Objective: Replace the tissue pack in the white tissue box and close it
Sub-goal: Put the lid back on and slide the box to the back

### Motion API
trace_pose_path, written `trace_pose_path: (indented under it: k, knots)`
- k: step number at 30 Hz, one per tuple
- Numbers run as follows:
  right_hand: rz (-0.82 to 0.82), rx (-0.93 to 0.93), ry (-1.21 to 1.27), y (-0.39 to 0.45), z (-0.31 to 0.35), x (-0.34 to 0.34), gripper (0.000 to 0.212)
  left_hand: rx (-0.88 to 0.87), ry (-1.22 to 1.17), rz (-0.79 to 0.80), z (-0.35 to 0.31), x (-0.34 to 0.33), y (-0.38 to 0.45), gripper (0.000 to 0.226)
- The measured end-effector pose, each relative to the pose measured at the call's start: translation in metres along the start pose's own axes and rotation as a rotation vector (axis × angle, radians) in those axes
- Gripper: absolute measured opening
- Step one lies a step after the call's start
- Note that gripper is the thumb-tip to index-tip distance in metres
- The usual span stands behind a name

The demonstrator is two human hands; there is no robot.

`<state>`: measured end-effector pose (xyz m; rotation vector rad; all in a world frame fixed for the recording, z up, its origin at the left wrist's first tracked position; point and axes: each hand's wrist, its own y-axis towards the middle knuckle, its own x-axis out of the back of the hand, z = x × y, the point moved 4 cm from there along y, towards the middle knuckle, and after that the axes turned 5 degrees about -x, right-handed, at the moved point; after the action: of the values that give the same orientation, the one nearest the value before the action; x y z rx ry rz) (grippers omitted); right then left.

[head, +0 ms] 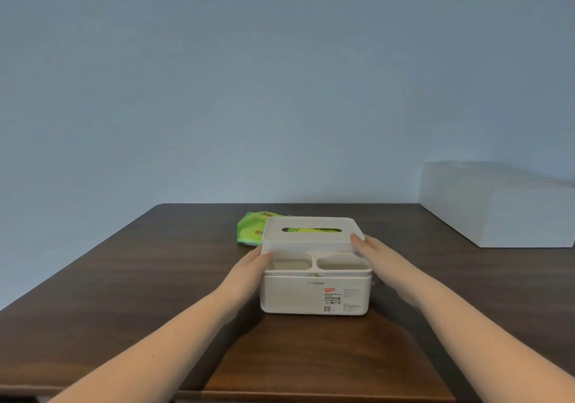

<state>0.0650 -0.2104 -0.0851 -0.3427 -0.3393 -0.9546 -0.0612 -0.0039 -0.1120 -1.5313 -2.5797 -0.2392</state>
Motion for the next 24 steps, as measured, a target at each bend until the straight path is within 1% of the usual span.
trace_pose_path:
  k: [3, 5, 7, 9, 11, 15, 18, 20, 24]
  knots:
    - [0.080, -0.036, 0.132, -0.005, -0.014, 0.000, 0.025, 0.002, -0.045, 0.020, 0.006, -0.003, -0.001, 0.035]
    - [0.089, -0.031, 0.146, -0.004, -0.021, -0.002, 0.029, -0.011, -0.054, -0.009, 0.007, -0.005, -0.002, 0.033]
    - [0.071, -0.024, 0.171, -0.003, -0.026, -0.003, 0.032, -0.013, -0.070, -0.055, 0.006, -0.005, -0.003, 0.036]
    - [0.065, -0.014, 0.200, -0.004, -0.029, -0.004, 0.023, -0.006, -0.075, -0.081, 0.008, -0.006, -0.002, 0.039]
    - [0.075, -0.002, 0.219, -0.004, -0.028, -0.005, 0.016, -0.011, -0.069, -0.101, 0.007, -0.005, -0.003, 0.037]
    - [0.090, -0.011, 0.213, -0.005, -0.029, -0.003, 0.022, -0.008, -0.051, -0.144, 0.008, -0.005, -0.001, 0.032]
    - [0.108, -0.018, 0.216, -0.006, -0.029, -0.001, 0.017, -0.013, -0.036, -0.171, 0.010, -0.004, 0.001, 0.030]
    - [0.126, -0.019, 0.217, -0.004, -0.031, -0.001, 0.021, -0.013, -0.020, -0.178, 0.010, -0.004, 0.002, 0.030]
    - [0.161, -0.059, 0.188, 0.000, -0.030, -0.001, 0.038, -0.010, 0.093, -0.182, 0.005, -0.003, 0.003, 0.027]
